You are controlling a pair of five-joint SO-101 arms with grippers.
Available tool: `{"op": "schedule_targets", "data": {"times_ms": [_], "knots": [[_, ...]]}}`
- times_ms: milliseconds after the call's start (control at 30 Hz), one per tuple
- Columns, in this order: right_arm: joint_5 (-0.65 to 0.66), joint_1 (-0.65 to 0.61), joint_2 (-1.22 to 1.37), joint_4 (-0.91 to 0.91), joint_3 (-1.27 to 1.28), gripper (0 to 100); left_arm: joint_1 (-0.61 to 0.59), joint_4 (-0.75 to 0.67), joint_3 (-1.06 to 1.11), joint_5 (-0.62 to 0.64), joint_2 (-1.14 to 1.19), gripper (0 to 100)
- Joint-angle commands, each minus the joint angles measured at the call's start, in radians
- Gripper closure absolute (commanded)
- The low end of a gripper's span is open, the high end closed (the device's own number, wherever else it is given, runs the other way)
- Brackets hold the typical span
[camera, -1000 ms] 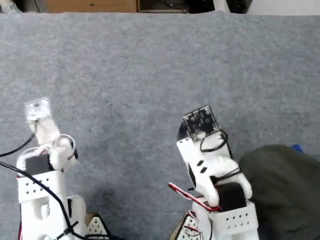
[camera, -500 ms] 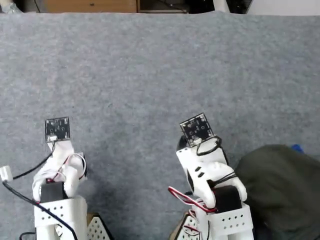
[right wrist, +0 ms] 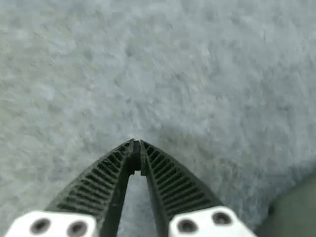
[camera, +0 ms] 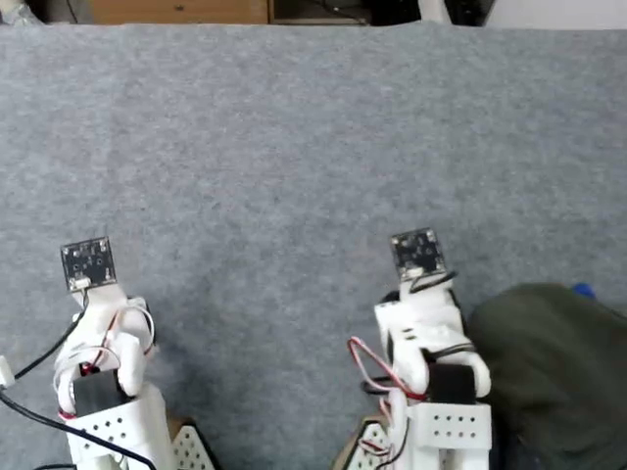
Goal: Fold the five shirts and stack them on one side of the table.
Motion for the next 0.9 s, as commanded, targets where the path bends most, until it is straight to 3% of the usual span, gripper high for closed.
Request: {"op": "schedule_targets", "data": {"times_ms": [0, 333, 867], "knots": [[0.002, 0.058, -0.012, 0.002, 0.038, 99.2, -0.005, 0.058, 0.011, -0.006, -0.008, 98], [0.009, 0.136, -0.051, 0.103, 0.048, 99.2, -0.006, 0.157, 0.011, -0.005, -0.01, 98], [0.009, 0.139, -0.051, 0.115, 0.048, 99.2, -0.006, 0.157, 0.011, -0.005, -0.01, 98]]}}
